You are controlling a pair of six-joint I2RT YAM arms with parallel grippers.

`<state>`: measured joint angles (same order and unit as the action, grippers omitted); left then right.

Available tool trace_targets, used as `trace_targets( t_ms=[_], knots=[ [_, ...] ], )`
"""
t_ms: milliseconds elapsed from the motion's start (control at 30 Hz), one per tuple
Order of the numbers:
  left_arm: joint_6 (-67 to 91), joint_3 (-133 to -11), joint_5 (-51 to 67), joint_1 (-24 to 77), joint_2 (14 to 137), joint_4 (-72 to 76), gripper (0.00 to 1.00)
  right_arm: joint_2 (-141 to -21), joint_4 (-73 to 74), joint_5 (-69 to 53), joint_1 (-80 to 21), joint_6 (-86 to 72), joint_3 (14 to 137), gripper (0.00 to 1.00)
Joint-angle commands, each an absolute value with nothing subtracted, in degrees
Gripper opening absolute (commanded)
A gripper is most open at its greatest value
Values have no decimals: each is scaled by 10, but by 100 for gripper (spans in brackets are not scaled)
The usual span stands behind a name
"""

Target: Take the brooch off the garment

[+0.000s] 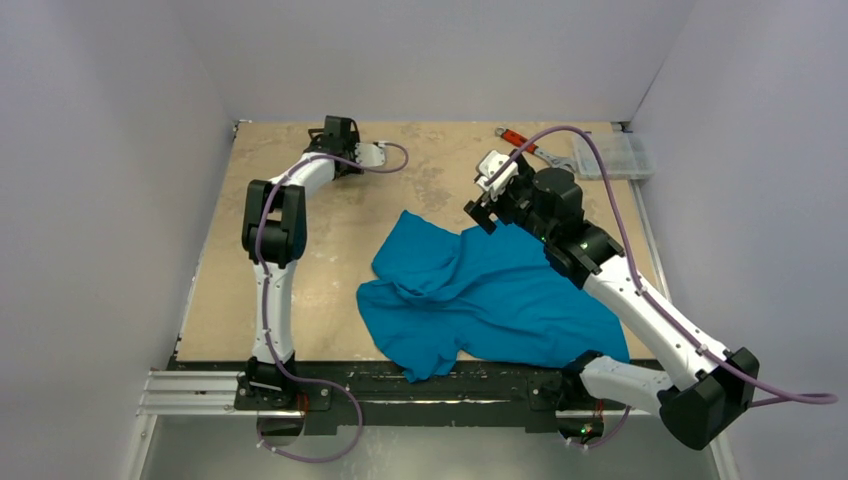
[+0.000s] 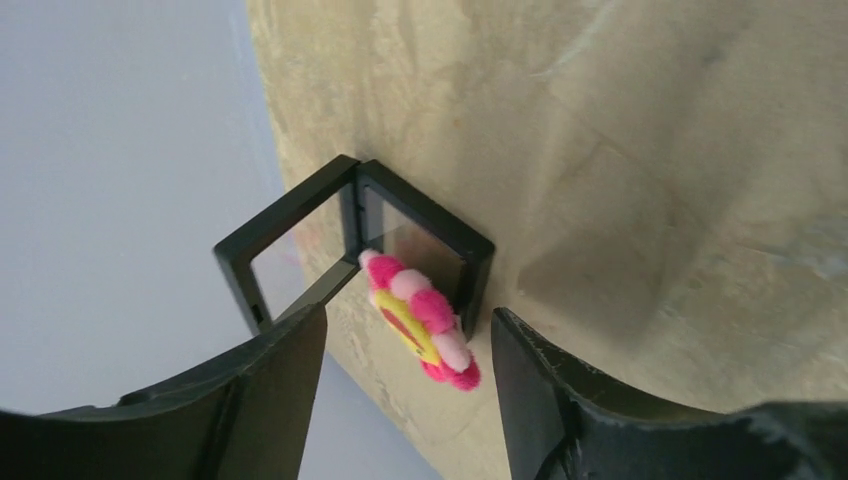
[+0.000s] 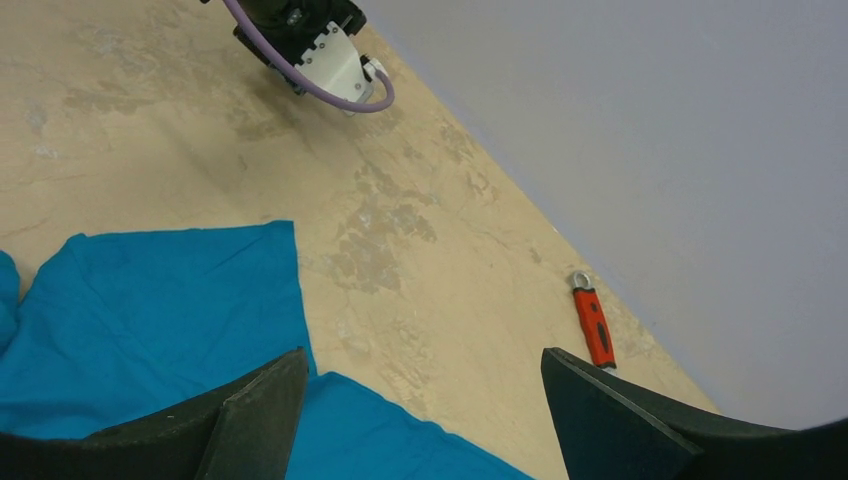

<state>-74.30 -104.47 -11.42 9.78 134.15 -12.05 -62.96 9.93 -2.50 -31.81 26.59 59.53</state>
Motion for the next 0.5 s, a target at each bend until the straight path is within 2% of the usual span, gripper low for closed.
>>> trace_targets(
  t_ms=[0,100,300,467],
  knots=[
    [-721,-1051,-63,98,1296,-174,64,-636,107,-41,-316,262,605,90],
    [-700,-1039,-35,102,1265,-193,76,-641,114,-49,-314,256,611,91],
    [-625,-1053,38,117,1202,-298,91,-663,134,-69,-290,225,633,91],
    [-488,-1126,153,124,1189,-489,91,-698,175,-120,-208,186,663,91]
  ],
)
